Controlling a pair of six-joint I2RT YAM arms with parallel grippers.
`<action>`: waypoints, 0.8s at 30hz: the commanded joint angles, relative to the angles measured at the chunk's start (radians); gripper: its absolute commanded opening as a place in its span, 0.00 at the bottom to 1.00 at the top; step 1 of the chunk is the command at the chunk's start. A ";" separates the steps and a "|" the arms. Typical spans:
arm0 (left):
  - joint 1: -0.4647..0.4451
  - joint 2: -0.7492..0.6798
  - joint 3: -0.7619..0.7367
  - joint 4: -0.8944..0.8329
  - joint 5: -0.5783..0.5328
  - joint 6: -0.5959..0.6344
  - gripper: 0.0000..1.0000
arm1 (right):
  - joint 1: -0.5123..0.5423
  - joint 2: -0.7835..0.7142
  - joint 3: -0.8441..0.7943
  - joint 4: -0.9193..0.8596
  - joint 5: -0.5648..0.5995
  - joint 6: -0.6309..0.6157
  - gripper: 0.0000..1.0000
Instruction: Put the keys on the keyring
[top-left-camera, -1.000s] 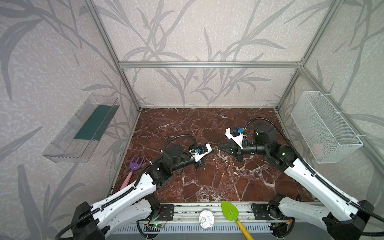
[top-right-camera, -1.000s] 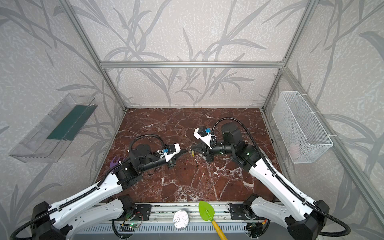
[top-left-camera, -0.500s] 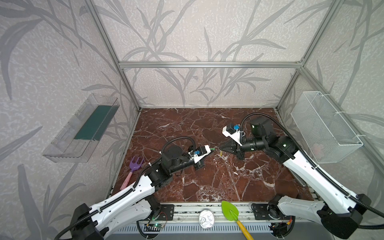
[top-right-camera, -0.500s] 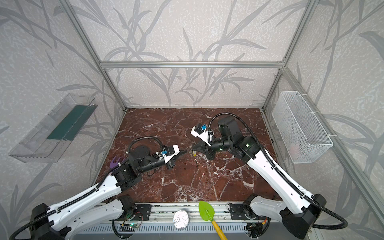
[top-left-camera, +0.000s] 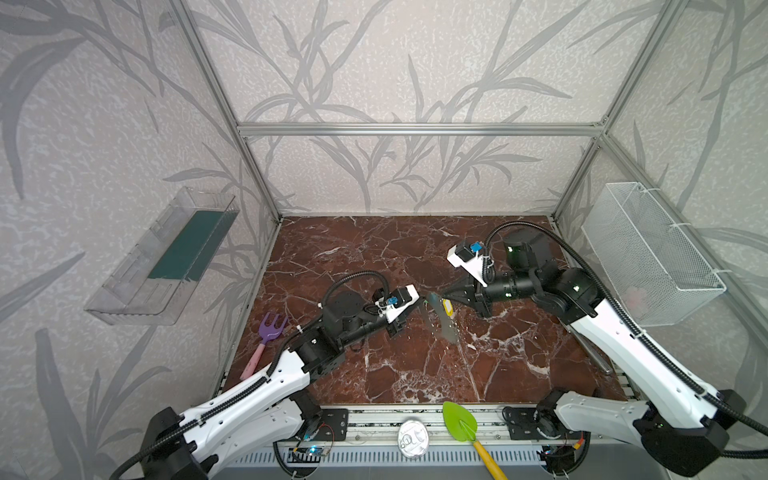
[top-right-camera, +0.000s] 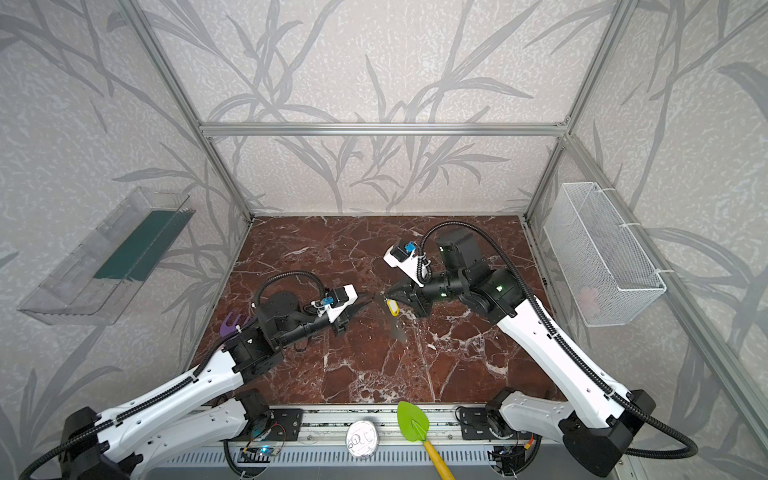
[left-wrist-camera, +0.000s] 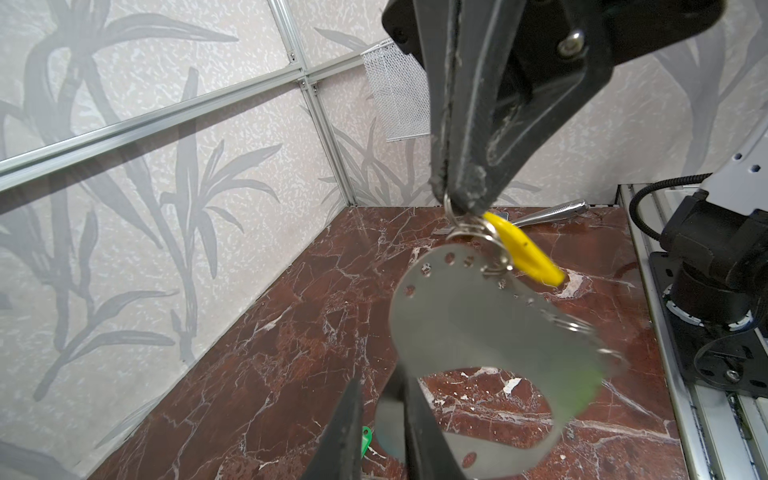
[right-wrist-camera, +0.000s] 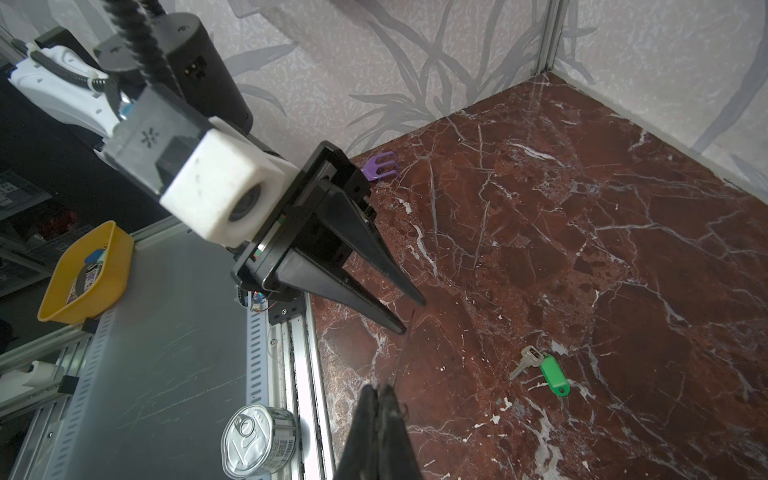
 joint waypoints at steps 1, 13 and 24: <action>0.004 -0.010 -0.020 0.042 -0.006 -0.035 0.23 | 0.005 0.011 0.036 0.000 0.021 0.058 0.00; -0.020 -0.087 -0.058 0.093 0.059 -0.142 0.23 | 0.005 -0.002 0.008 0.039 0.049 0.087 0.00; -0.040 -0.034 -0.025 0.153 0.123 -0.206 0.24 | 0.005 -0.020 -0.037 0.094 0.044 0.106 0.00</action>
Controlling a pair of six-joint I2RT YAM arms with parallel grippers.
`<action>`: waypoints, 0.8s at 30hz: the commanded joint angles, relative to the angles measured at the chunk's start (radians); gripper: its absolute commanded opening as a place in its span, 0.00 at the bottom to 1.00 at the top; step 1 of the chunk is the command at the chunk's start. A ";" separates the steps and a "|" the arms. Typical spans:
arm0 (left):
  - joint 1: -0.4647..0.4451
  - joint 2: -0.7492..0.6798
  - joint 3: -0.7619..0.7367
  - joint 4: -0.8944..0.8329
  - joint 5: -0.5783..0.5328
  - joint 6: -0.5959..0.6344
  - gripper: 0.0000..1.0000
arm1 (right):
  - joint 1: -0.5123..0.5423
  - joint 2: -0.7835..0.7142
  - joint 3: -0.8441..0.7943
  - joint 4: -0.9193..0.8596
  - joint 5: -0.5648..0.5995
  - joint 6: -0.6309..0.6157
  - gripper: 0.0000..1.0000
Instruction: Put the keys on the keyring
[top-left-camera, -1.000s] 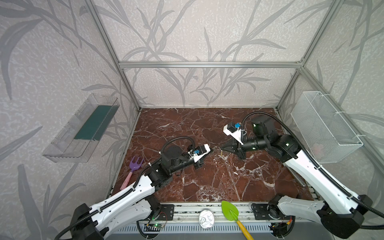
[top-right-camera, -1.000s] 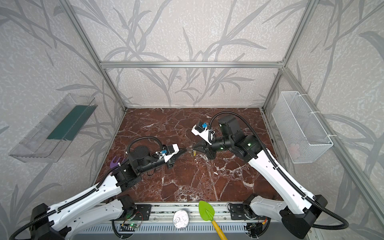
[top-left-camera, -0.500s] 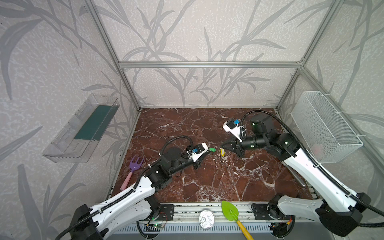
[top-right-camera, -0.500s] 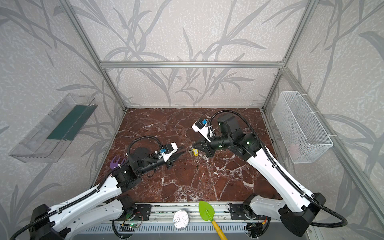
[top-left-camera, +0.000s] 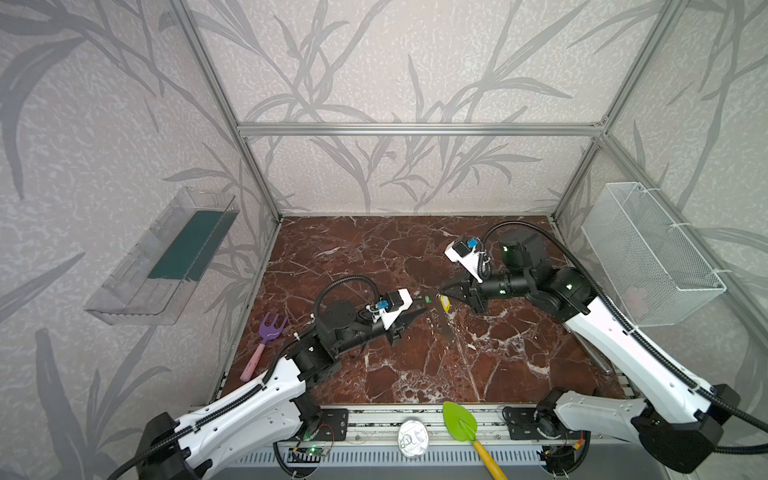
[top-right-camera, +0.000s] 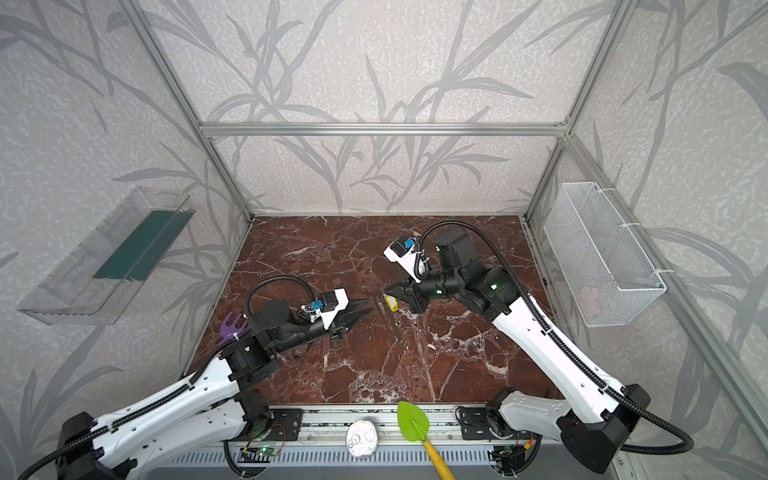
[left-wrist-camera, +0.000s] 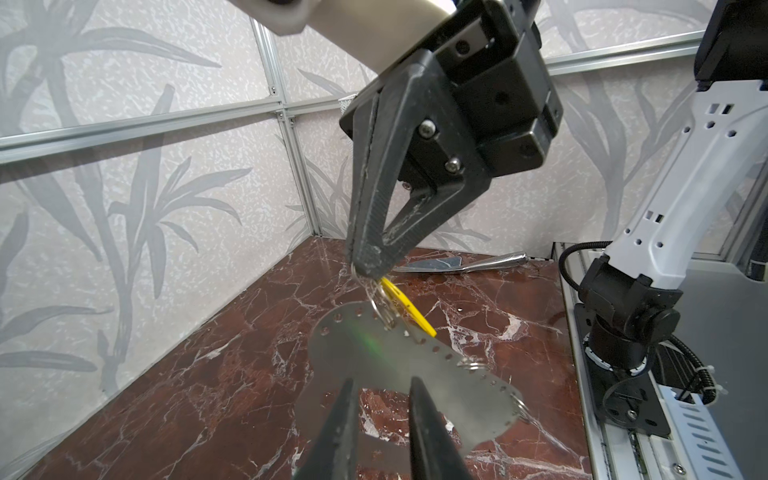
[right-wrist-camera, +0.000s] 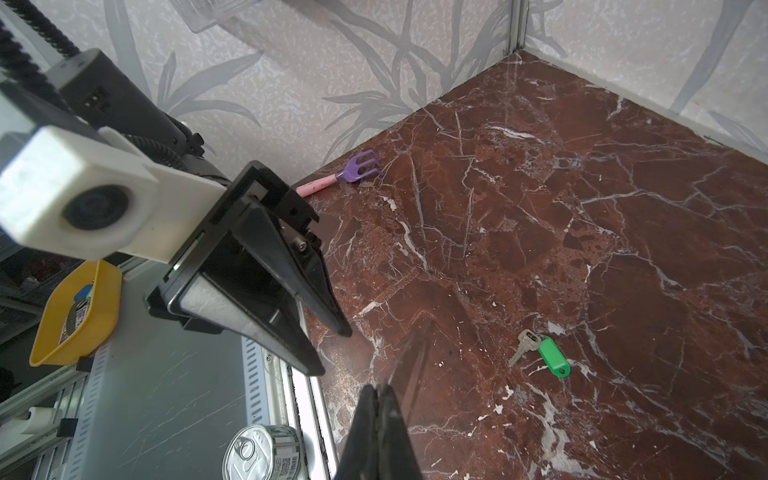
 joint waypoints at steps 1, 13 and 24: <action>-0.008 0.017 0.035 0.045 0.044 -0.029 0.24 | 0.006 -0.033 -0.008 0.043 -0.007 0.014 0.00; -0.017 0.073 0.082 0.042 0.030 -0.021 0.25 | 0.021 -0.045 -0.030 0.059 -0.014 0.009 0.00; -0.019 0.105 0.109 0.020 0.037 -0.007 0.25 | 0.034 -0.047 -0.042 0.070 -0.016 0.007 0.00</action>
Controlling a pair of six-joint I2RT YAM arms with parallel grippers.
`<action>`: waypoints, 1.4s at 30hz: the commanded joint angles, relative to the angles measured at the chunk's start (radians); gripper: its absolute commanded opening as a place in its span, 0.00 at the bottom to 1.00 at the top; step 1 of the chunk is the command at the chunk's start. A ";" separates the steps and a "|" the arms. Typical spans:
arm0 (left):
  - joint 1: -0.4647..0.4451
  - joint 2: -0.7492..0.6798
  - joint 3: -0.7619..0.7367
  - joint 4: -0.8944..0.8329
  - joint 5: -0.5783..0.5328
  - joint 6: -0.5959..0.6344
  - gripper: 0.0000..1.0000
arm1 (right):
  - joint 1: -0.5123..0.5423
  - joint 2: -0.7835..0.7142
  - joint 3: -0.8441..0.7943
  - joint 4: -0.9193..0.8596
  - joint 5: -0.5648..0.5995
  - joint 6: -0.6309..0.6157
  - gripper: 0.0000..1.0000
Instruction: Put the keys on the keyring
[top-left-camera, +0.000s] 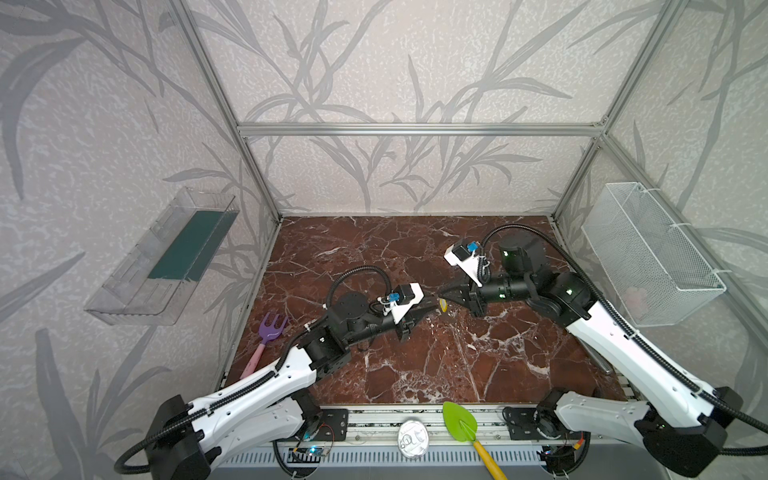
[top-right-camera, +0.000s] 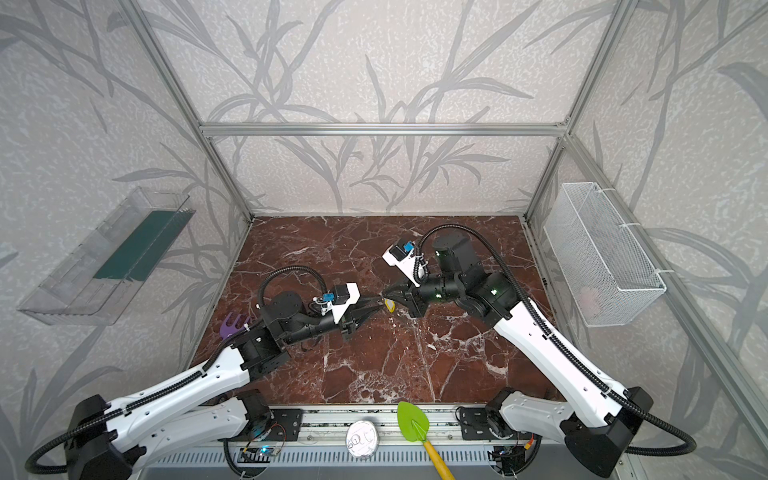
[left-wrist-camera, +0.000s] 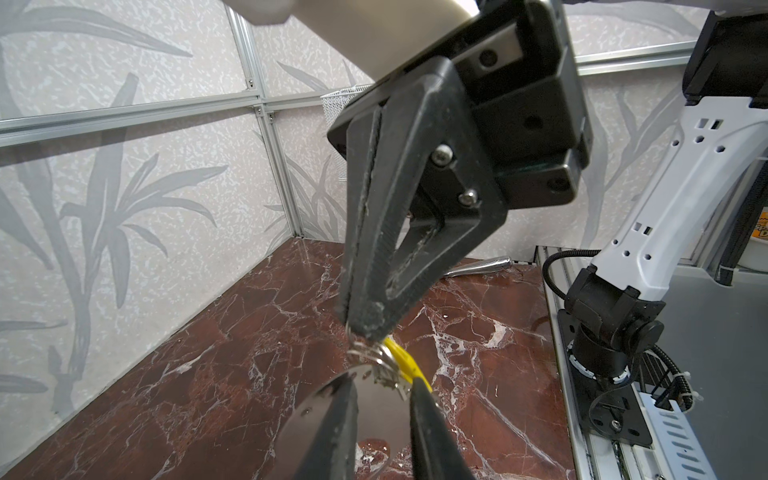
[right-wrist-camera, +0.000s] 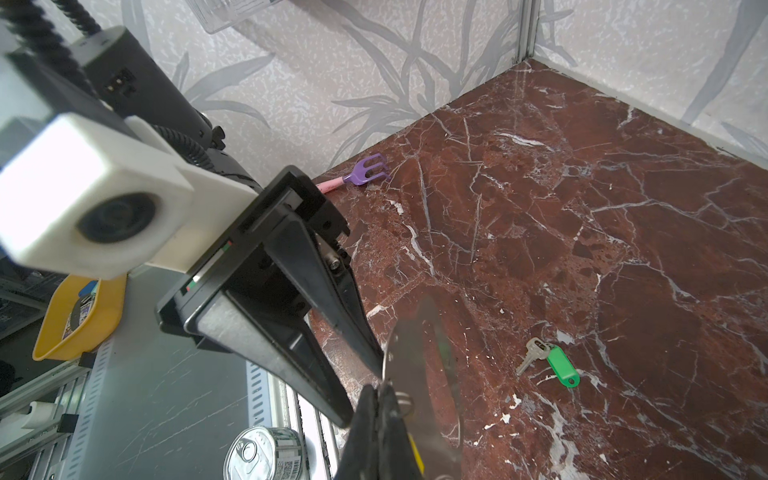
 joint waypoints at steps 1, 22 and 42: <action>-0.004 0.002 0.038 0.001 0.012 0.010 0.25 | 0.007 -0.022 -0.007 0.036 -0.015 0.002 0.00; -0.004 -0.021 0.036 -0.032 -0.050 0.036 0.23 | 0.032 -0.019 -0.003 0.026 -0.025 -0.016 0.00; -0.003 -0.036 0.027 -0.040 -0.082 0.028 0.24 | 0.052 -0.022 -0.004 0.025 0.011 -0.023 0.00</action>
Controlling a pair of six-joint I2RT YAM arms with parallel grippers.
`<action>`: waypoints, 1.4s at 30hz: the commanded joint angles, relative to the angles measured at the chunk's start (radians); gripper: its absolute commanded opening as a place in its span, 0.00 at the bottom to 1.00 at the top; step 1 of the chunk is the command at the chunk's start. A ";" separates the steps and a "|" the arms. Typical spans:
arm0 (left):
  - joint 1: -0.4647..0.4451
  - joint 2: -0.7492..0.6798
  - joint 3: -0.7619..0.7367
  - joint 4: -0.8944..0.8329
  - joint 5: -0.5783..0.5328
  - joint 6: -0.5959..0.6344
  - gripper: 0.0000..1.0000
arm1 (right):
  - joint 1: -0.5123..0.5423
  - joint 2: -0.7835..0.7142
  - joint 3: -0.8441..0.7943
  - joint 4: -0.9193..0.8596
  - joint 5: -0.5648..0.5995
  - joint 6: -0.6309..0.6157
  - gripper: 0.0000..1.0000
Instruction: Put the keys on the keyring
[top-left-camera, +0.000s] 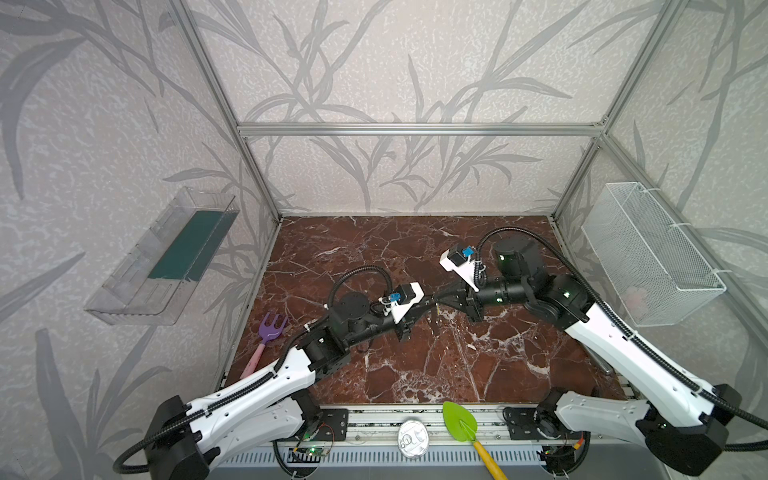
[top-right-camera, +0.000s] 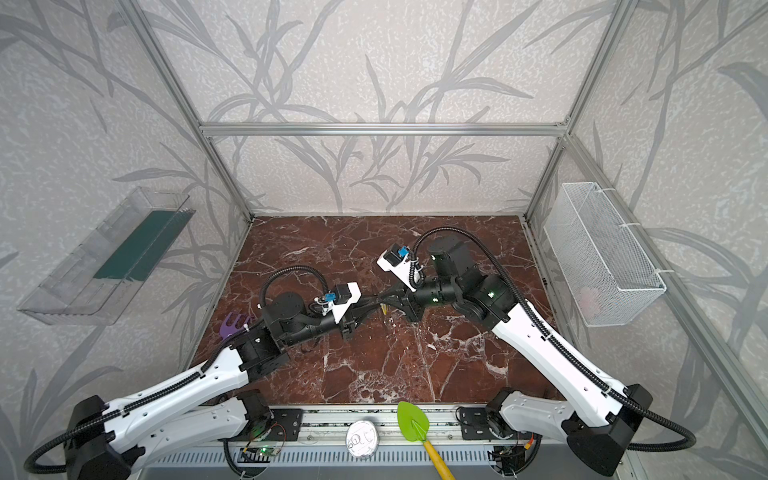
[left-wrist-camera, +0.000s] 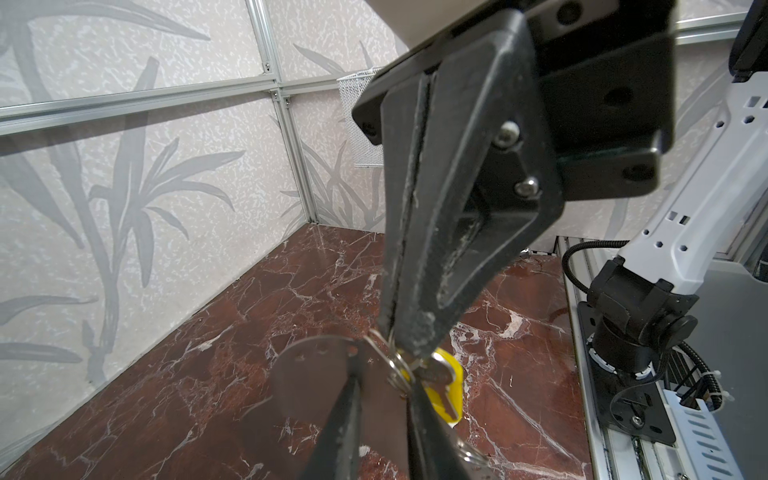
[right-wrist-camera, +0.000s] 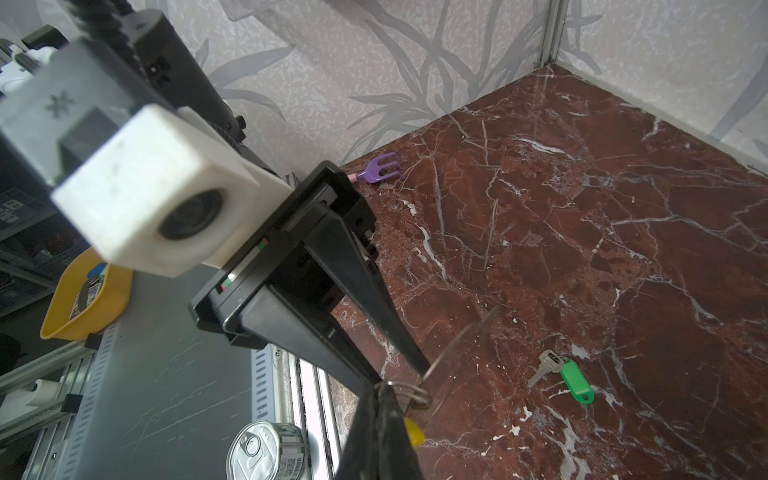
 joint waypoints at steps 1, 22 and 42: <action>-0.001 -0.028 0.023 0.006 0.005 0.004 0.25 | 0.009 -0.020 0.002 0.014 0.009 -0.002 0.00; -0.002 -0.026 0.027 -0.024 0.000 0.000 0.27 | 0.016 -0.017 0.008 0.025 -0.003 0.006 0.00; -0.002 -0.037 0.035 -0.023 -0.073 -0.009 0.17 | 0.021 -0.019 -0.005 0.030 -0.001 0.003 0.00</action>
